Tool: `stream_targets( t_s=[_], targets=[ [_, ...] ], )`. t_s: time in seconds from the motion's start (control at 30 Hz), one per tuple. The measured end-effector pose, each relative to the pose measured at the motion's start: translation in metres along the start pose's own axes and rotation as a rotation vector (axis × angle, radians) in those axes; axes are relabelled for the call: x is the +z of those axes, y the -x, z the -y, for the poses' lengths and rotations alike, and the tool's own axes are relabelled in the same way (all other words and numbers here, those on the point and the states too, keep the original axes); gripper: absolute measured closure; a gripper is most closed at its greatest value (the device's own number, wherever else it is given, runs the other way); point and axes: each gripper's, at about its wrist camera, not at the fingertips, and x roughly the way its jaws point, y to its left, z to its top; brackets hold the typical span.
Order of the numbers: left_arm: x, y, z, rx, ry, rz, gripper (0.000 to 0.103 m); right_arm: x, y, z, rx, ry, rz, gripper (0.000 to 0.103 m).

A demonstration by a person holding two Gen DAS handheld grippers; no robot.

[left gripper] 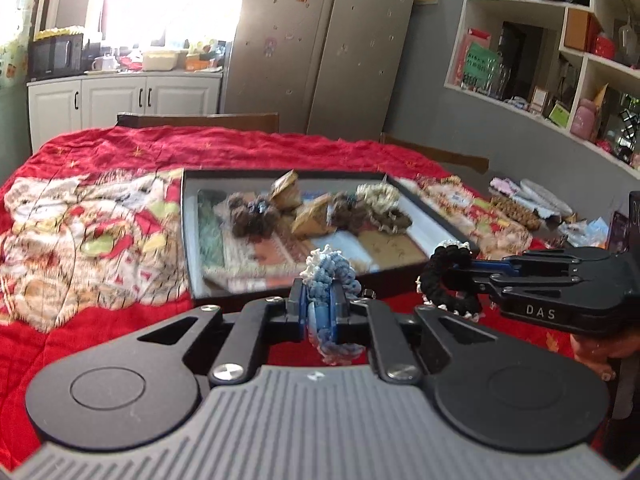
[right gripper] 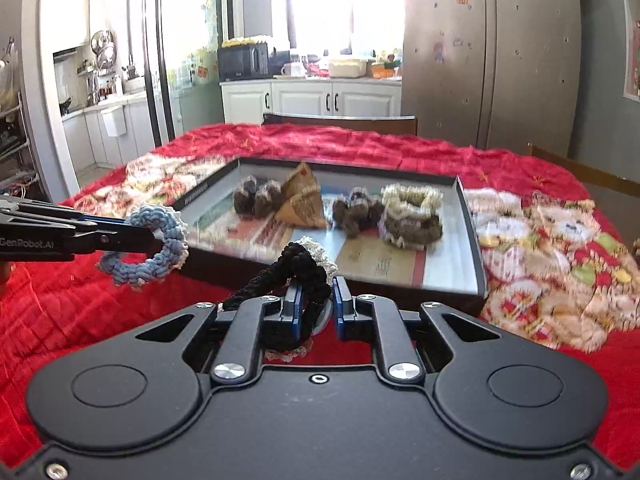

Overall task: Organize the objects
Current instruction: 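Carry and release the blue ring in the tray with the left gripper while the right releases the black ring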

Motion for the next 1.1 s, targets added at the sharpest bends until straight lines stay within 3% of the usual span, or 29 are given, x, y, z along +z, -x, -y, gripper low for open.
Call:
stream_targets(
  t_s=[0.27, 0.6, 1.1],
  targets=[
    [0.032, -0.028, -0.008, 0.014, 0.040, 0.005, 0.090, 0.032, -0.019, 0.011, -0.034, -0.040, 0.021, 0.088],
    [0.037, -0.083, -0.038, 0.020, 0.172, -0.059, 0.090, 0.040, -0.079, 0.028, -0.087, -0.085, -0.034, 0.088],
    [0.029, -0.108, -0.038, 0.125, 0.117, -0.081, 0.090, 0.028, -0.111, 0.030, -0.109, -0.075, -0.087, 0.088]
  ],
)
